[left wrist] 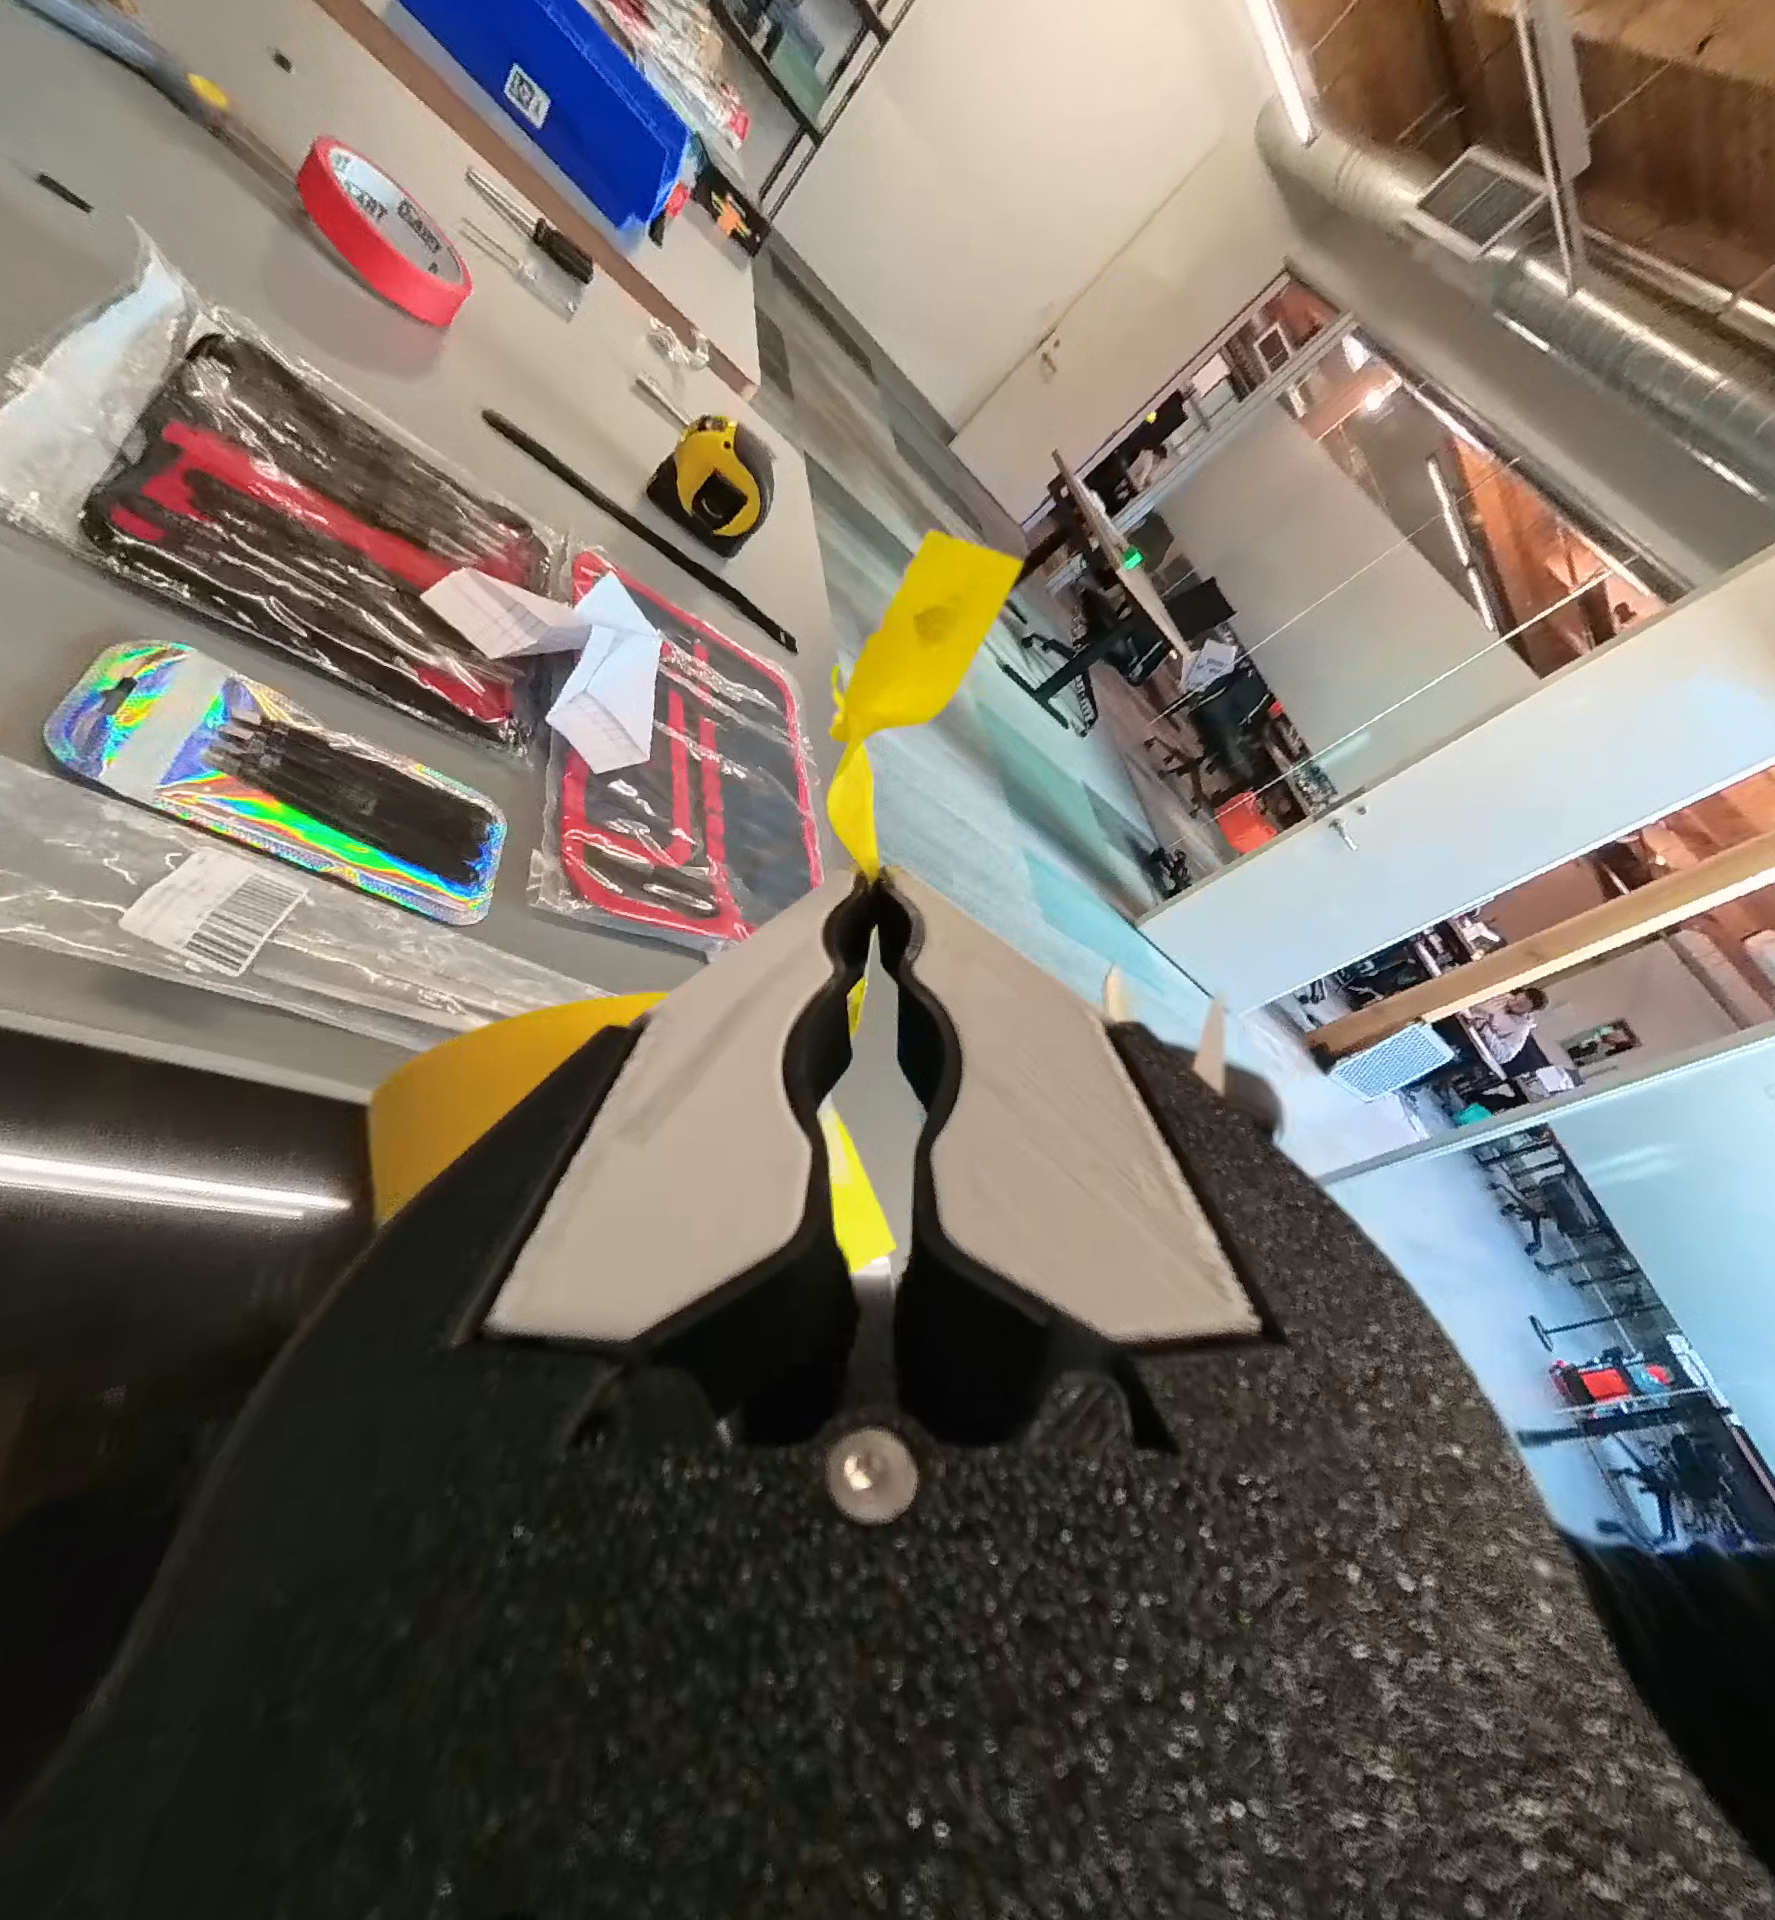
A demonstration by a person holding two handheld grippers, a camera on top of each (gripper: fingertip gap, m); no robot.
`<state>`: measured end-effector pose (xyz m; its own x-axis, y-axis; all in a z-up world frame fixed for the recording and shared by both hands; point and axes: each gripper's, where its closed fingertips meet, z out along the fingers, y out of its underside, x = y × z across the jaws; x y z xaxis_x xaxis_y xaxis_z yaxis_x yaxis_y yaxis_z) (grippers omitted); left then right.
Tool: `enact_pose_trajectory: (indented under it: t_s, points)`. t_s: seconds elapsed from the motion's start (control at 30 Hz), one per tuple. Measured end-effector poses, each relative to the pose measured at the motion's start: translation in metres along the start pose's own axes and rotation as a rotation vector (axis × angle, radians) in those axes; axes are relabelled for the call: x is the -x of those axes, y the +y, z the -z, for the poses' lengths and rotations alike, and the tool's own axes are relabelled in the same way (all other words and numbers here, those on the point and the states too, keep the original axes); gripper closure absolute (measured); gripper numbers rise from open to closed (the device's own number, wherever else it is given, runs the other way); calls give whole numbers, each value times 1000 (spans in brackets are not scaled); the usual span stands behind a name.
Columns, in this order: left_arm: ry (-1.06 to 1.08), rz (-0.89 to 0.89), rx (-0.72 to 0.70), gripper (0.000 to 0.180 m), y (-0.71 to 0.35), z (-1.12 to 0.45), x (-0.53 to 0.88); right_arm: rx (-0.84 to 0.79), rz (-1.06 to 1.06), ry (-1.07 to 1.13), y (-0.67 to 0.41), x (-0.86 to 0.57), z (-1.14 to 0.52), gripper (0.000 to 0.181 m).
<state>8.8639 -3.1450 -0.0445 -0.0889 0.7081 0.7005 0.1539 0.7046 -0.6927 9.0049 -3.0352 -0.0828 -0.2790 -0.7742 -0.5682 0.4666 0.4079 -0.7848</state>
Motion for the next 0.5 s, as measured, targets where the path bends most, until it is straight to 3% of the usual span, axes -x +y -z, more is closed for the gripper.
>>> enact_pose_trajectory:
  t_s: [0.5]
  points:
    - [-16,-6,159,180,0,-35,-32,-1,-52,-133,6,-17,-48,126]
